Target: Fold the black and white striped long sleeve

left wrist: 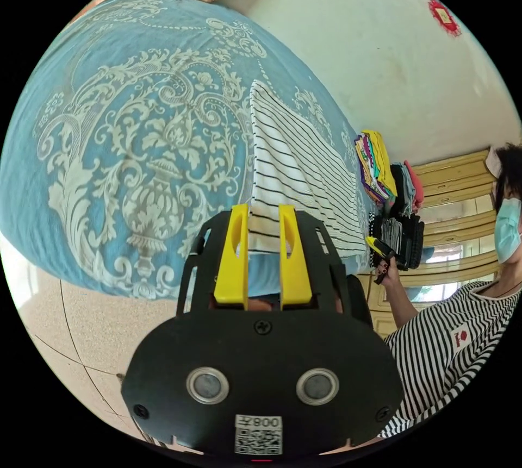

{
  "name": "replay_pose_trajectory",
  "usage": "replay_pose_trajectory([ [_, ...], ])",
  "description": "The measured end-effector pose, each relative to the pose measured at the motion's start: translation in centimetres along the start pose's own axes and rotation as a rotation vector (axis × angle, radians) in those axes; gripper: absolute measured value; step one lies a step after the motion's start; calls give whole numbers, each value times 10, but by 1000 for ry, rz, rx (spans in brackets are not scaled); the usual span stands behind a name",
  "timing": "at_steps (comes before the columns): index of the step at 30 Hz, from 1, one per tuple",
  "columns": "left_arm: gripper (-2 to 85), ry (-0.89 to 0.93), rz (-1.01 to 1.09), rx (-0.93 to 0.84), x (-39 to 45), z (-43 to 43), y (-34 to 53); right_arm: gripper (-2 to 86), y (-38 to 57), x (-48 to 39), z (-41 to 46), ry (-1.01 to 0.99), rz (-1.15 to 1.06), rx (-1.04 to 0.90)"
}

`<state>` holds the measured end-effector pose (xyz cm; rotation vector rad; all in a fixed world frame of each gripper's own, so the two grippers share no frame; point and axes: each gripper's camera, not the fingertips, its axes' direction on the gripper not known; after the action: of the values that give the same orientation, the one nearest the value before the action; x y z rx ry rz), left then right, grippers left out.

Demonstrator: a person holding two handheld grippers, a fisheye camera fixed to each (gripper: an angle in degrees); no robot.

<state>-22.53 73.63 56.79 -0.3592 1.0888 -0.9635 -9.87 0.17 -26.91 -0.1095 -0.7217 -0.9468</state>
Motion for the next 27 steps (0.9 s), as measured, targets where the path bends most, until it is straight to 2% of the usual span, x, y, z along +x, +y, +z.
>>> replay_pose_trajectory([
  [8,74,30,-18,-53,6,23,26,66,44,-2,-18,-179,48,-13],
  [17,30,88,-41,-46,27,31,59,12,45,-19,-27,-146,35,-84],
  [27,15,89,-29,-24,61,37,106,3,77,-19,-77,-246,53,-81],
])
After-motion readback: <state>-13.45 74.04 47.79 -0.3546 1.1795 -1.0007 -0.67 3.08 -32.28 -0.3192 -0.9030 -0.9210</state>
